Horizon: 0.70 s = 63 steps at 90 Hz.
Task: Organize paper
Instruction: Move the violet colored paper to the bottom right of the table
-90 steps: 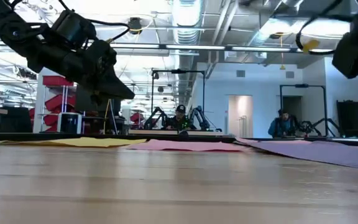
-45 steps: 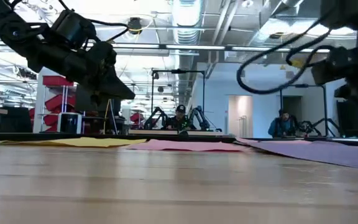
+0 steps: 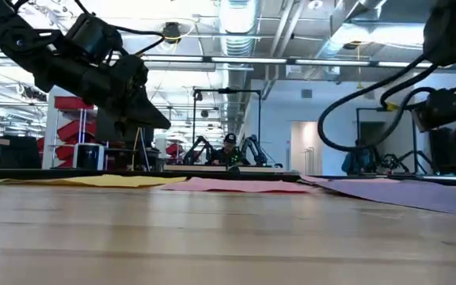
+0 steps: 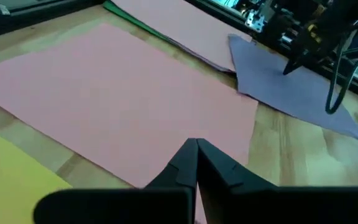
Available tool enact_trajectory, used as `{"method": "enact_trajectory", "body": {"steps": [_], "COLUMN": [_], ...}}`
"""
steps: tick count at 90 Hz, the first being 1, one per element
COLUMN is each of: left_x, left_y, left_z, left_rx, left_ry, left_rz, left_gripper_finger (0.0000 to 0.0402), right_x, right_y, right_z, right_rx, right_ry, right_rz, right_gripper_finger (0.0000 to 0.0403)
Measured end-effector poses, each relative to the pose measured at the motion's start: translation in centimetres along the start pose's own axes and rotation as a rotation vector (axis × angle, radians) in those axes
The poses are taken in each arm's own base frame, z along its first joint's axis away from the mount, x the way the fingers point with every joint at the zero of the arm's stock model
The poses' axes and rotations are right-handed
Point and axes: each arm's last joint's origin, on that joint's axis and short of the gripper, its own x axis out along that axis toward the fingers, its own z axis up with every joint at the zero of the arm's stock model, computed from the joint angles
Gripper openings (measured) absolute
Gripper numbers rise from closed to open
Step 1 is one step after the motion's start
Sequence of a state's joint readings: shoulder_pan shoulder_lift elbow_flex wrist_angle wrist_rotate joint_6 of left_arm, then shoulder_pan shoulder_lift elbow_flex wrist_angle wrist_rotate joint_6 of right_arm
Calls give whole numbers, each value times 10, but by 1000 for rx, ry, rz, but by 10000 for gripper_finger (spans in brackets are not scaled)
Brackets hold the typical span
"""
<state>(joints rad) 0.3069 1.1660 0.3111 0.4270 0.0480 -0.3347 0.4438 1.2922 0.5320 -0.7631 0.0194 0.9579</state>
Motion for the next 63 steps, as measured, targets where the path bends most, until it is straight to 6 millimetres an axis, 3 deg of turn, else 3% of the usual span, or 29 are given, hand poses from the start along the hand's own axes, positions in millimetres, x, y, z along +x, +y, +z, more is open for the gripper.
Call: {"method": "enact_trajectory", "body": {"steps": [26, 63], "left_x": [0, 0], "left_y": [1, 1], "left_z": [-2, -2], "left_rx": [-3, -8], "left_ry": [22, 22], "left_rz": [19, 19], "left_gripper_finger": [0, 0], "right_x": [-1, -2], "right_y": [22, 39], "right_z": [-17, -41], "right_rx": [81, 141], "right_ry": [88, 113], "right_rz": [157, 214], "right_gripper_finger": [0, 0]}}
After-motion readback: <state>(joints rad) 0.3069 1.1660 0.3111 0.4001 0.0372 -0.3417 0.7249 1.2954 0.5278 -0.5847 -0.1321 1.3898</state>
